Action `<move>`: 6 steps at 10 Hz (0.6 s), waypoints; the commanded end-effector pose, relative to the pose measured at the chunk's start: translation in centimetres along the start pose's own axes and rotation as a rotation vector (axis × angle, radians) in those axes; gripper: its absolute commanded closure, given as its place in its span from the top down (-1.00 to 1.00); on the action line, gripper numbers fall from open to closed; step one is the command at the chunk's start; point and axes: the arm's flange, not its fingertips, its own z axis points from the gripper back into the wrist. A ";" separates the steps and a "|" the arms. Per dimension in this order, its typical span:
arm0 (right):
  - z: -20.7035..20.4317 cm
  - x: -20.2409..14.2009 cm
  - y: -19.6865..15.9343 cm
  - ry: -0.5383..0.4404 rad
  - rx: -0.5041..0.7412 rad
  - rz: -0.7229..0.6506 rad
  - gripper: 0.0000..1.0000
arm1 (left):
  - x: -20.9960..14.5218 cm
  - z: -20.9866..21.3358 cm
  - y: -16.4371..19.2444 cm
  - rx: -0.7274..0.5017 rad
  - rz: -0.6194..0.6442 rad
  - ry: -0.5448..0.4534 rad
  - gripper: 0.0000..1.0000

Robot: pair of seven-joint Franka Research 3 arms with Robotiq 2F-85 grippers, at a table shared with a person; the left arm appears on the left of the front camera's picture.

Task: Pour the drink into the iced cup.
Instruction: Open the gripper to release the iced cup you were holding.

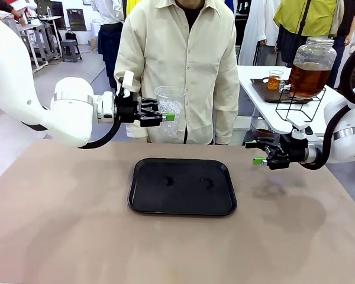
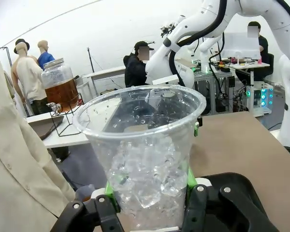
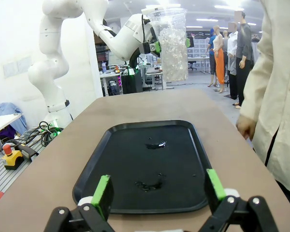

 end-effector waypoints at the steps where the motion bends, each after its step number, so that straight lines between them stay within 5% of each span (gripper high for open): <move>1: -0.2 0.3 0.0 0.003 0.002 -0.005 1.00 | 0.5 0.0 -0.1 0.001 -0.017 -0.006 0.20; 6: -0.2 0.3 0.0 0.003 0.002 -0.005 1.00 | 0.5 0.0 -0.1 0.001 -0.017 -0.006 0.20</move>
